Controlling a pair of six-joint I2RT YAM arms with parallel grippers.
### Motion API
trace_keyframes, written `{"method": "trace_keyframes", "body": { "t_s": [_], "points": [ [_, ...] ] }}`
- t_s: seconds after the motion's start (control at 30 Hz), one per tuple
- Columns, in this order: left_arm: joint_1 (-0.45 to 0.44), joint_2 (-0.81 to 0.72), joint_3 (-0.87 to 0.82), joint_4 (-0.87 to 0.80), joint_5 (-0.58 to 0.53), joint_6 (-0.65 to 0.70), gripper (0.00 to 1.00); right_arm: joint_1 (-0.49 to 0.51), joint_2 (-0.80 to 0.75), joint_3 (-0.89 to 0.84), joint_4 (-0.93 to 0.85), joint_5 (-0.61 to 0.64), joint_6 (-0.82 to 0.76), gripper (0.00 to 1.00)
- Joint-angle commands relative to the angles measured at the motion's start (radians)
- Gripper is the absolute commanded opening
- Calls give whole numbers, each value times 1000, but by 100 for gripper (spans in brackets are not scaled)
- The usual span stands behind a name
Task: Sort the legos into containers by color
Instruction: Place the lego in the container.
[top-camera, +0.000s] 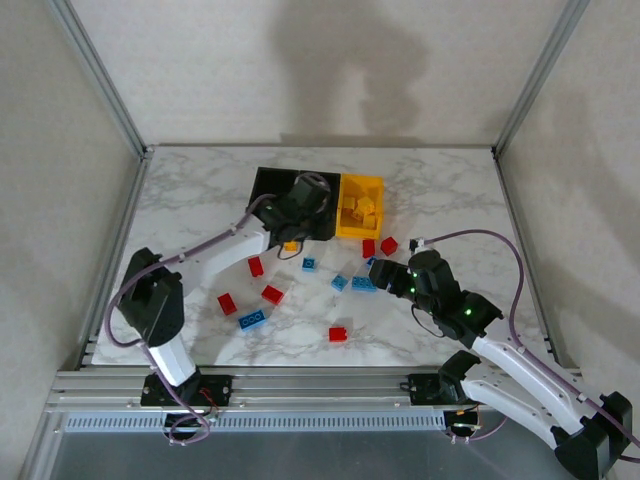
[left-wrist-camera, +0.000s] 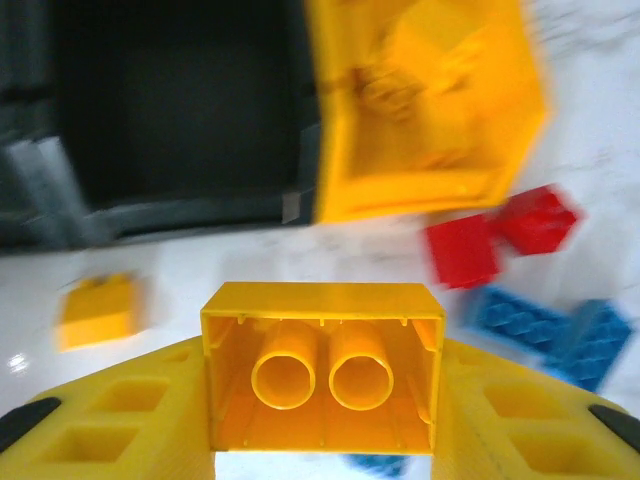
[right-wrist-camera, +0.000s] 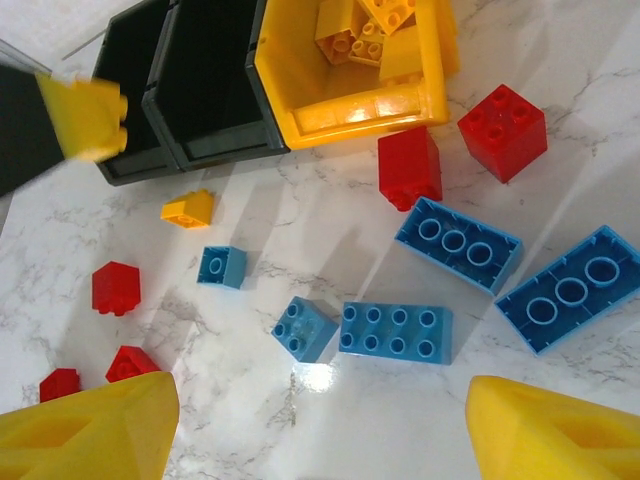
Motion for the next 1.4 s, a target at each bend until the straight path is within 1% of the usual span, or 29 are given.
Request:
{"method": "trace_keyframes", "body": {
  "t_s": [0.0, 0.13, 0.27, 0.4, 0.53, 0.57, 0.67, 0.73, 0.87, 1.0, 1.1, 1.17, 1.3, 1.37],
  "points": [
    [-32, 112, 119, 14, -5, -71, 37, -4, -43, -16, -28, 21, 21, 76],
    [-53, 266, 302, -35, -44, -71, 37, -4, -109, -37, -67, 48, 43, 76],
    [-56, 413, 494, -128, -121, -70, 37, -4, -165, -61, -98, 50, 73, 76],
    [-56, 504, 600, -154, -155, -66, 39, -4, -191, -48, -134, 63, 77, 76],
    [-54, 604, 727, -236, -195, -57, 40, -5, -202, -38, -151, 75, 74, 76],
    [-54, 619, 744, -244, -196, -54, 43, -4, -204, -38, -151, 75, 73, 76],
    [-55, 635, 773, -260, -206, -58, 55, -5, -201, -39, -152, 77, 72, 76],
    [-54, 623, 768, -255, -210, -59, 59, -4, -195, -38, -152, 76, 69, 76],
    [-58, 569, 734, -243, -204, -54, 64, -4, -184, -33, -143, 78, 61, 76],
    [-65, 450, 620, -196, -182, -51, 67, -4, -155, -19, -120, 65, 42, 76],
    [-67, 290, 395, -101, -141, -43, 67, -4, -118, 0, -94, 38, -1, 76],
    [-67, 169, 226, -36, -120, -38, 69, -4, -89, 17, -67, 3, -43, 76],
    [-50, 11, -5, -24, -131, -60, 73, -4, -27, 47, -16, -79, -97, 76],
    [-40, -46, -112, -12, -134, -83, 73, -4, 15, 61, 23, -145, -110, 76]
  ]
}}
